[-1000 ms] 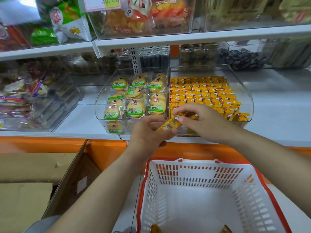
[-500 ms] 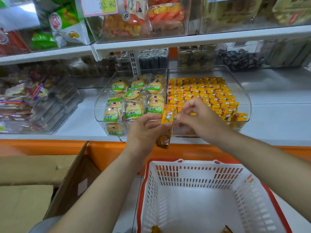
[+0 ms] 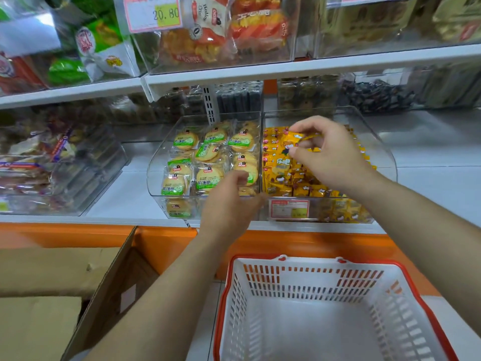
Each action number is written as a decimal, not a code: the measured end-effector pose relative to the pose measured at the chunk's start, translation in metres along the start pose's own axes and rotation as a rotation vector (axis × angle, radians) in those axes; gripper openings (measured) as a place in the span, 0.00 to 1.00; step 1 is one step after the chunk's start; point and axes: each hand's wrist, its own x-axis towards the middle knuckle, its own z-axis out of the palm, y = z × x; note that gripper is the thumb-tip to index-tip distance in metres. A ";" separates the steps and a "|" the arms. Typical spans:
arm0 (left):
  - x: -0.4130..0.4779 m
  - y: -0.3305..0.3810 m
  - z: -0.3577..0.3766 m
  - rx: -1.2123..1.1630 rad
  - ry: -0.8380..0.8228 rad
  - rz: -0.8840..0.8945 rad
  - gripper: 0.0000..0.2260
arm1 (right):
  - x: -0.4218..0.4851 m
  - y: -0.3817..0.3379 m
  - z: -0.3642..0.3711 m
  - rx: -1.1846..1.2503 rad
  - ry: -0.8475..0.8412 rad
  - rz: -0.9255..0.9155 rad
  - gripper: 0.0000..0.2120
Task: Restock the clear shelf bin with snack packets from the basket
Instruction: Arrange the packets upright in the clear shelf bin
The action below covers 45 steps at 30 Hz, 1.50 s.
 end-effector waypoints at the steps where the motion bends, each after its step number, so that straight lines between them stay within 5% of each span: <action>1: 0.004 -0.005 0.003 0.110 -0.022 0.005 0.27 | 0.001 0.006 0.005 -0.026 -0.001 0.009 0.13; 6: 0.020 -0.022 0.019 0.417 -0.071 0.129 0.22 | -0.001 0.034 0.027 -0.092 -0.058 0.039 0.12; 12: 0.019 -0.028 0.024 0.486 -0.029 0.187 0.22 | -0.004 0.052 0.043 -0.520 -0.310 -0.039 0.10; 17: 0.020 -0.020 0.016 0.375 -0.105 0.143 0.23 | -0.009 0.049 0.033 -0.687 -0.479 -0.080 0.19; 22: 0.008 0.002 0.015 0.342 0.053 0.384 0.24 | -0.034 0.044 0.007 -0.699 -0.219 -0.139 0.18; 26: -0.007 0.024 0.036 0.459 0.015 0.598 0.23 | -0.061 0.054 -0.019 -0.807 -0.110 -0.126 0.15; 30: -0.009 0.028 0.061 0.527 -0.161 0.528 0.28 | -0.070 0.065 -0.027 -0.782 -0.268 0.013 0.24; 34: 0.001 0.027 0.073 0.633 -0.170 0.525 0.27 | -0.065 0.074 -0.022 -0.967 -0.352 -0.016 0.32; 42: 0.020 0.026 0.071 0.610 -0.259 0.479 0.31 | -0.066 0.069 -0.024 -0.983 -0.235 0.040 0.35; 45: 0.017 0.024 0.068 0.624 -0.288 0.470 0.32 | -0.076 0.058 -0.029 -1.027 -0.111 -0.006 0.29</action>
